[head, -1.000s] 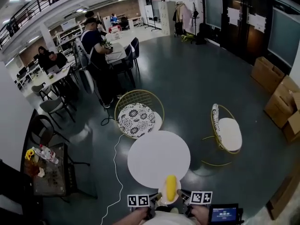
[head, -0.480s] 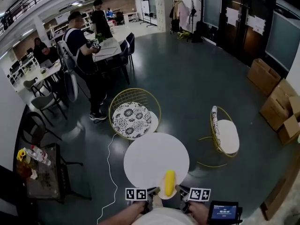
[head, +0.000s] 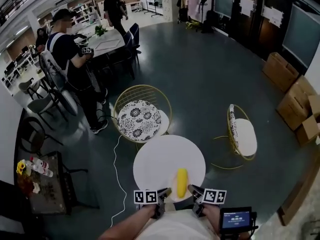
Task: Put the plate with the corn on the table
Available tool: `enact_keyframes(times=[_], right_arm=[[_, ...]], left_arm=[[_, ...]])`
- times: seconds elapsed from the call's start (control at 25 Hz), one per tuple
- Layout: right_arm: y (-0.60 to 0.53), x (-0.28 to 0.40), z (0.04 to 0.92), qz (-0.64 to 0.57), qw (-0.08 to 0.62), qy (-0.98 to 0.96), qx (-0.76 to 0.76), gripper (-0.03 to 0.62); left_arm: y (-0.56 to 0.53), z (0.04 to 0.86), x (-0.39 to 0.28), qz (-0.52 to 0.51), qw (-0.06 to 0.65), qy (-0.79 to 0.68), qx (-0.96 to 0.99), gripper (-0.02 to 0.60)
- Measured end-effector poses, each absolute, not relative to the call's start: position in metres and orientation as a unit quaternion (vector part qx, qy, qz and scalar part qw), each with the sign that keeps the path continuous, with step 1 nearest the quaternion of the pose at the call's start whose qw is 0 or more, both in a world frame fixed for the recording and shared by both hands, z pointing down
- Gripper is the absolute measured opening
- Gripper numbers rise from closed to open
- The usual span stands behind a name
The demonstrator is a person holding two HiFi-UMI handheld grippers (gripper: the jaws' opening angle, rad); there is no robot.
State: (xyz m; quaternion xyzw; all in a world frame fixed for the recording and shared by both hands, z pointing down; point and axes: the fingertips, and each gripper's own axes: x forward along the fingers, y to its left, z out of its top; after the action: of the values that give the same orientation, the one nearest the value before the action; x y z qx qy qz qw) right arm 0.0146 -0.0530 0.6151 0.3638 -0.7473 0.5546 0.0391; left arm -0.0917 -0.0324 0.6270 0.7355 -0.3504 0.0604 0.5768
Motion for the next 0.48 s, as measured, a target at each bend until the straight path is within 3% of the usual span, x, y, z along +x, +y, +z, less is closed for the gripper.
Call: enact_keyframes(times=[0.48], right_arm=[[-0.078,0.019,0.623,0.569,0.064,-0.743,0.347,0.051]], left_arm=[[-0.055,0.634,-0.086,0.053,0.591,-0.349,0.725,0.045]])
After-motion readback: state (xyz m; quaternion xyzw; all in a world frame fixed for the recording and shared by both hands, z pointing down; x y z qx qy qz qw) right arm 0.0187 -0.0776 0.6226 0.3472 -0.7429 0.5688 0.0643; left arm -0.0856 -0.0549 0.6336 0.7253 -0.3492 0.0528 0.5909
